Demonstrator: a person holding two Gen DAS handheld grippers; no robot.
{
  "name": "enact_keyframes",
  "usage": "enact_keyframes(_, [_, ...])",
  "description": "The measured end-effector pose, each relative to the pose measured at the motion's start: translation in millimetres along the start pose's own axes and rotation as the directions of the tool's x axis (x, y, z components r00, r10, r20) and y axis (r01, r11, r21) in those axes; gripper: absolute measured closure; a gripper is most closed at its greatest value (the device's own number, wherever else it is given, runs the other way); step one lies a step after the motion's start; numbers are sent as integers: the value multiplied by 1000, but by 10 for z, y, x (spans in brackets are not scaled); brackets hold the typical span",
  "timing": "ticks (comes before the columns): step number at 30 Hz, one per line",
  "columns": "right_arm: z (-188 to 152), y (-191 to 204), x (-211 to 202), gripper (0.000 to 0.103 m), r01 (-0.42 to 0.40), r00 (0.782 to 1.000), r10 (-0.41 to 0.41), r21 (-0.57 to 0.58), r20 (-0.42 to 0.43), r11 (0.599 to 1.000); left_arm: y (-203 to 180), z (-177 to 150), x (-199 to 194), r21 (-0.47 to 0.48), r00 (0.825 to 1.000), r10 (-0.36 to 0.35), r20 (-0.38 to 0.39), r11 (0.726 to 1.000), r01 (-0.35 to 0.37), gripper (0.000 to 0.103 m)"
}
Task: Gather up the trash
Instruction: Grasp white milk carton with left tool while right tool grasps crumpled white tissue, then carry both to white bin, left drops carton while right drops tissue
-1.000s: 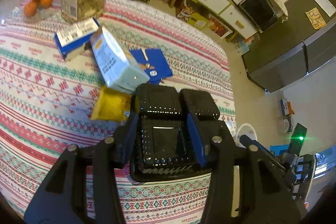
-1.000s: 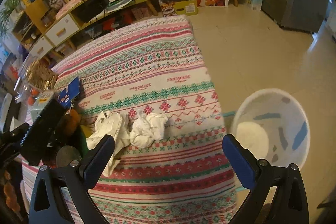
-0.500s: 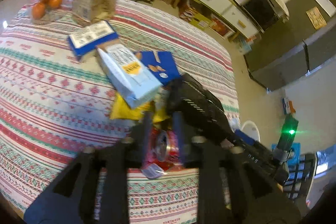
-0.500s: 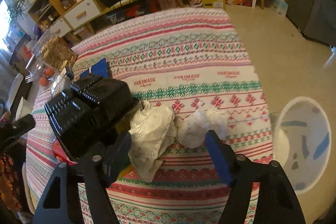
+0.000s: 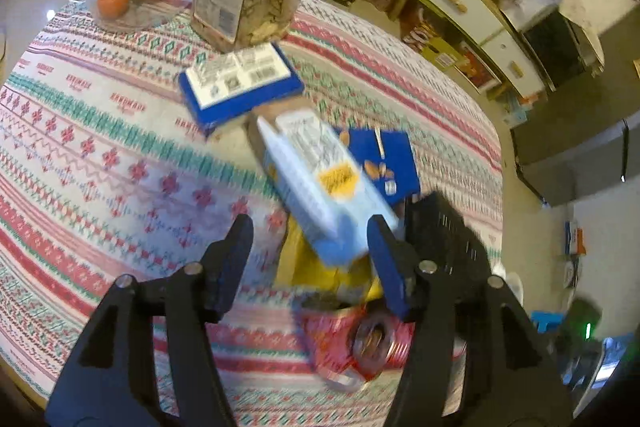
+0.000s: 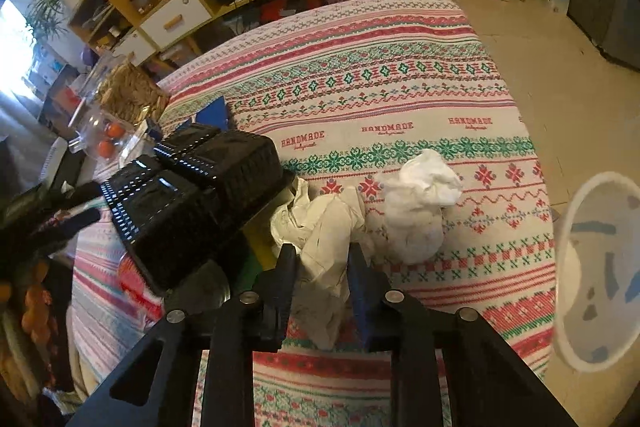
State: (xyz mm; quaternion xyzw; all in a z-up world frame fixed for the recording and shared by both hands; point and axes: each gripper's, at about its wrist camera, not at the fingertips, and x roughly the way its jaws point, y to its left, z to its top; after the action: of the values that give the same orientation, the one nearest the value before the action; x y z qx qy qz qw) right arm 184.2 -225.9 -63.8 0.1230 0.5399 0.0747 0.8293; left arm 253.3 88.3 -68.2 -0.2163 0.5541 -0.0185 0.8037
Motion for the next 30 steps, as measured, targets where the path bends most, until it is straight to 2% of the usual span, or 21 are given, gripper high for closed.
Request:
enact_keyframes(2, [-5, -19, -77, 78, -5, 1000, 5, -2, 9, 1000, -130, 98, 47, 18, 1000, 29, 5, 999, -30, 40])
enact_keyframes(5, [1, -70, -225, 78, -25, 999, 25, 6, 33, 1000, -346, 211, 188, 67, 993, 115, 0, 991, -115, 37])
enact_keyframes(9, [1, -124, -384, 77, -64, 997, 63, 19, 52, 998, -389, 272, 373, 83, 974, 226, -3, 971, -225, 37])
enact_keyframes(11, [-12, -120, -440, 78, -87, 995, 86, 18, 53, 996, -355, 265, 438, 79, 970, 243, -21, 967, -241, 37])
enact_keyframes(13, [-31, -104, -484, 78, -99, 994, 99, 8, 53, 995, -279, 247, 464, 62, 975, 217, -42, 975, -215, 41])
enact_keyframes(14, [-50, -83, -509, 78, -95, 994, 95, -3, 54, 995, -251, 224, 437, 53, 981, 188, -37, 981, -186, 44])
enact_keyframes(16, [-74, -52, -530, 78, -87, 995, 88, -15, 56, 996, -275, 172, 350, 70, 984, 180, -20, 982, -178, 52])
enact_keyframes(21, [-135, -72, -660, 78, -75, 994, 77, -24, 77, 997, -289, 20, 88, 140, 981, 188, 59, 971, -194, 53])
enact_keyframes(26, [-193, -167, -834, 78, -66, 992, 67, -13, 108, 998, -155, -131, -248, 124, 982, 120, 144, 983, -138, 54])
enact_keyframes(30, [-248, -303, -1005, 77, -47, 990, 47, 2, 136, 999, -253, -334, -529, 164, 976, 47, 214, 983, -84, 54])
